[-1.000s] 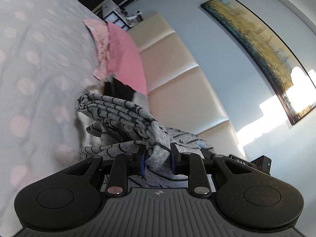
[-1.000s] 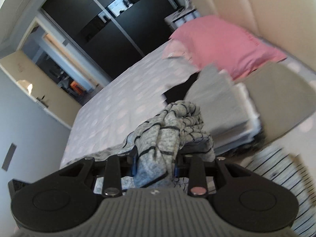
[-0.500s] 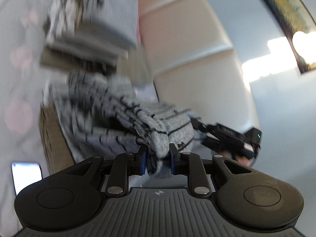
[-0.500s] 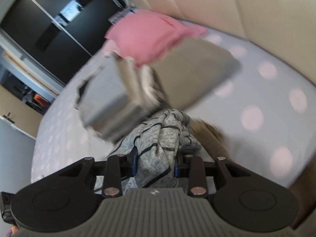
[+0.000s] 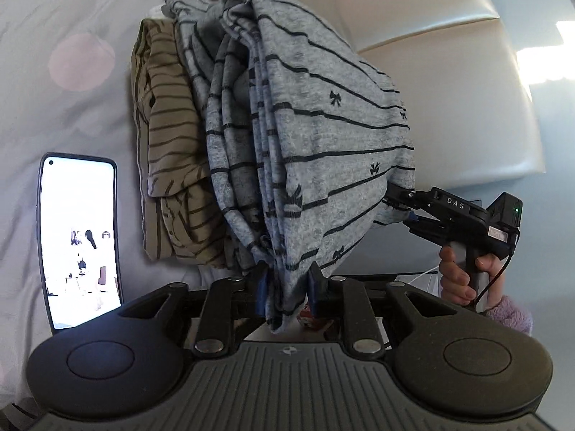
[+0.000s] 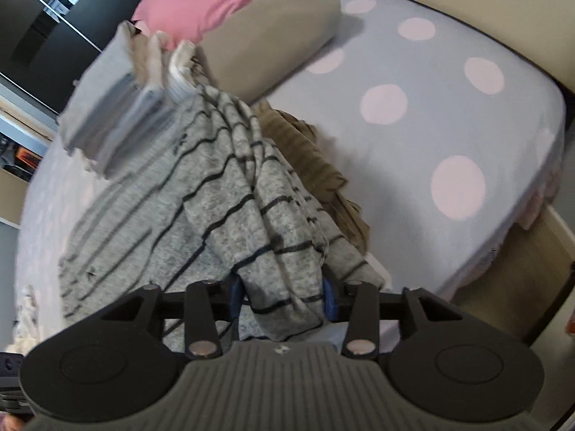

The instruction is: Fold clothes

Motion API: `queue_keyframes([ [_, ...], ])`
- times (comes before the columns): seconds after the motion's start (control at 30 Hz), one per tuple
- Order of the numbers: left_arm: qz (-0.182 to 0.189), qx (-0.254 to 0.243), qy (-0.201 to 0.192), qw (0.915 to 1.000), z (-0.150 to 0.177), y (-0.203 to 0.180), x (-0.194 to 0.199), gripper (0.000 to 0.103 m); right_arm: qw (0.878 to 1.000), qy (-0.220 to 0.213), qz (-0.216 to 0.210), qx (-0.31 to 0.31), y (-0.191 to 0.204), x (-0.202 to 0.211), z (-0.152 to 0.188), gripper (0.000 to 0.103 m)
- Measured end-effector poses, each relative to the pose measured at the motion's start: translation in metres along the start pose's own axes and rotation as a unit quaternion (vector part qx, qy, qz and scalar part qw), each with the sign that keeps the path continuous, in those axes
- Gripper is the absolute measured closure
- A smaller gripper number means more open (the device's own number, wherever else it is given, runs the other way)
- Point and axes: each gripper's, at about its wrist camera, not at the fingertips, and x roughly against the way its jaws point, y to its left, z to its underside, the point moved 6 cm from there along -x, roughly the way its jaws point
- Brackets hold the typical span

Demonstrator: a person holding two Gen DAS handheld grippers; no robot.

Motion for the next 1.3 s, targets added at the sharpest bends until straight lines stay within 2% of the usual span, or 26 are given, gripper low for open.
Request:
queue_keyframes([
  [0.03, 0.0, -0.006, 0.0, 1.0, -0.003, -0.002, 0.004, 0.082, 1.0, -0.004, 0.009, 0.009, 0.001, 0.002, 0.001, 0.05],
  [0.13, -0.009, -0.047, -0.013, 0.9988, -0.011, -0.006, 0.024, 0.069, 0.999, -0.026, 0.027, 0.028, 0.002, 0.017, -0.001, 0.045],
  [0.17, -0.013, -0.056, -0.023, 0.9981, -0.015, -0.006, 0.032, 0.059, 0.998, -0.041, 0.029, 0.032, 0.003, 0.026, -0.004, 0.041],
  [0.2, -0.016, -0.061, -0.034, 0.9974, -0.019, -0.006, 0.039, 0.054, 0.997, -0.057, 0.03, 0.035, 0.003, 0.035, -0.008, 0.034],
  [0.27, -0.023, -0.064, -0.056, 0.9961, -0.031, -0.003, 0.052, 0.053, 0.995, -0.088, 0.025, 0.039, 0.006, 0.051, -0.018, 0.028],
  [0.33, -0.028, -0.049, -0.077, 0.9955, -0.05, 0.003, 0.062, 0.053, 0.993, -0.107, 0.017, 0.041, 0.011, 0.059, -0.03, 0.027],
  [0.43, -0.03, -0.03, -0.091, 0.9949, -0.074, 0.011, 0.061, 0.052, 0.992, -0.112, 0.013, 0.062, 0.027, 0.049, -0.048, 0.025],
  [0.57, -0.03, -0.039, -0.094, 0.9943, -0.092, 0.006, 0.038, 0.052, 0.988, -0.119, 0.02, 0.093, 0.044, 0.024, -0.071, 0.023],
  [0.73, -0.033, -0.044, -0.094, 0.994, -0.104, 0.002, 0.016, 0.052, 0.992, -0.094, 0.0, 0.078, 0.047, -0.014, -0.091, 0.023],
  [0.83, -0.036, -0.045, -0.09, 0.9943, -0.11, 0.004, 0.004, 0.052, 0.991, -0.085, -0.008, 0.099, 0.057, -0.031, -0.089, 0.023],
  [0.93, -0.043, -0.05, -0.088, 0.9939, -0.112, 0.008, -0.009, 0.055, 0.986, -0.085, 0.008, 0.141, 0.072, -0.038, -0.081, 0.031],
  [1.07, -0.047, -0.063, -0.098, 0.9921, -0.11, 0.009, -0.011, 0.079, 0.976, -0.085, 0.03, 0.197, 0.091, -0.047, -0.07, 0.068],
  [1.1, -0.051, -0.071, -0.104, 0.9907, -0.109, 0.007, -0.008, 0.083, 0.973, -0.084, 0.036, 0.21, 0.096, -0.049, -0.067, 0.073],
  [1.2, -0.058, -0.097, -0.131, 0.9849, -0.106, 0.005, 0.009, 0.087, 0.961, -0.096, 0.046, 0.254, 0.114, -0.045, -0.063, 0.077],
  [1.3, -0.044, -0.091, -0.163, 0.9815, -0.105, 0.007, 0.031, 0.088, 0.957, -0.129, 0.02, 0.259, 0.127, -0.025, -0.071, 0.077],
])
